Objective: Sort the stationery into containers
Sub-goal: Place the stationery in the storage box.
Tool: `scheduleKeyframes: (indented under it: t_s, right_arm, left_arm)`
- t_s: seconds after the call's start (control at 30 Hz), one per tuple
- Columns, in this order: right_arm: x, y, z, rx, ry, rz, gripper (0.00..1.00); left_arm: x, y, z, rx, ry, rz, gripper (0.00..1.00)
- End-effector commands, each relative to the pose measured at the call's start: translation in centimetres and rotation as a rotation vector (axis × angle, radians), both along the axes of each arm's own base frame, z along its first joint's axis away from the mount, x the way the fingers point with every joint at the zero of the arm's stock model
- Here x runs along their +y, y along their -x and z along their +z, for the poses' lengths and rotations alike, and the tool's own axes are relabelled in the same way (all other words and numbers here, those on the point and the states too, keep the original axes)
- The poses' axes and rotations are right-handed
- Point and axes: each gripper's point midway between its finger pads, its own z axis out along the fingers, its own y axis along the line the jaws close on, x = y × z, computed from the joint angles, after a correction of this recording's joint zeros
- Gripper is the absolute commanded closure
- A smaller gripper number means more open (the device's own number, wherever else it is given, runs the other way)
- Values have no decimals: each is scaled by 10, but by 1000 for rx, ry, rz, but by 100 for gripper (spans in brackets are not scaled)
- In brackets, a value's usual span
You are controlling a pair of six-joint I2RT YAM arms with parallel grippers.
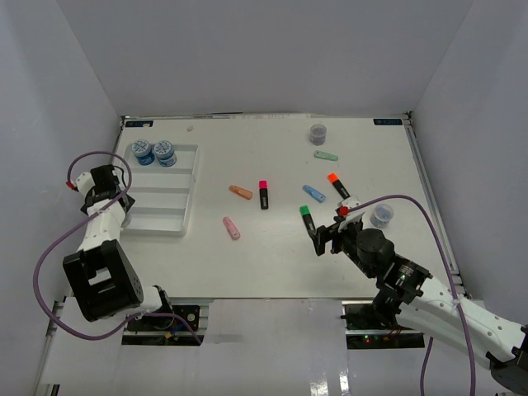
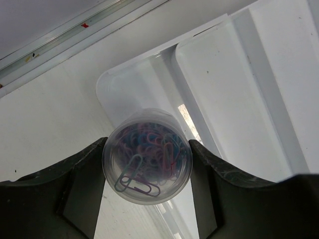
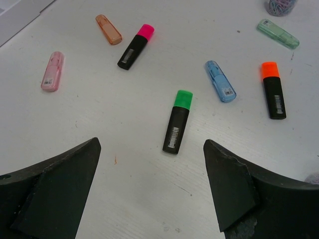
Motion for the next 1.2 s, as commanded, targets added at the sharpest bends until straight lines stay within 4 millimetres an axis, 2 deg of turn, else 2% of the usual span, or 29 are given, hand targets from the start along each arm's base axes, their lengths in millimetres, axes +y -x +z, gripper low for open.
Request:
scheduleKeyframes:
  t_s: [0.0,0.13,0.33,0.53,0.7,0.73,0.77,0.83,0.9,1.0,1.17]
  right_arm:
    - [4,-3,14,-33,-49,1,10]
    - [6,-1,13,-27,-49,14,10]
    - [7,-2,10,-19,-38,15,10]
    - [7,-2,9,-16,-35,17,10]
    - [7,-4,7,-13,-21,6,10]
    - [6,-5,6,-11,-17,1,10]
    - [6,-5,6,-10,-13,-3,10]
    - [7,-6,7,-11,-11,-6,10]
    - [7,-8,8,-10,-9,-10,10]
    - [4,-11,10,-8,-6,-37,10]
    - [-18,-28,20,-4,23,-202,10]
  left_arm:
    - [9,-11,11,-73,-41,15,40]
    - [14,-13,8,-69,-62,28,39]
    - [11,-21,-4,-75,-34,4,37]
    - [14,-21,-13,-68,-29,6,35]
    - [13,-22,-20,-53,-13,1,25]
    - [13,-22,-21,-48,-7,2,22]
    - [13,-22,-21,-47,-6,2,14]
    - [11,-23,-22,-46,5,-5,9]
    - [10,-24,-21,-50,14,-13,3]
    - [6,-24,-18,-47,29,-23,2]
    - [-5,-32,14,-145,41,-86,2]
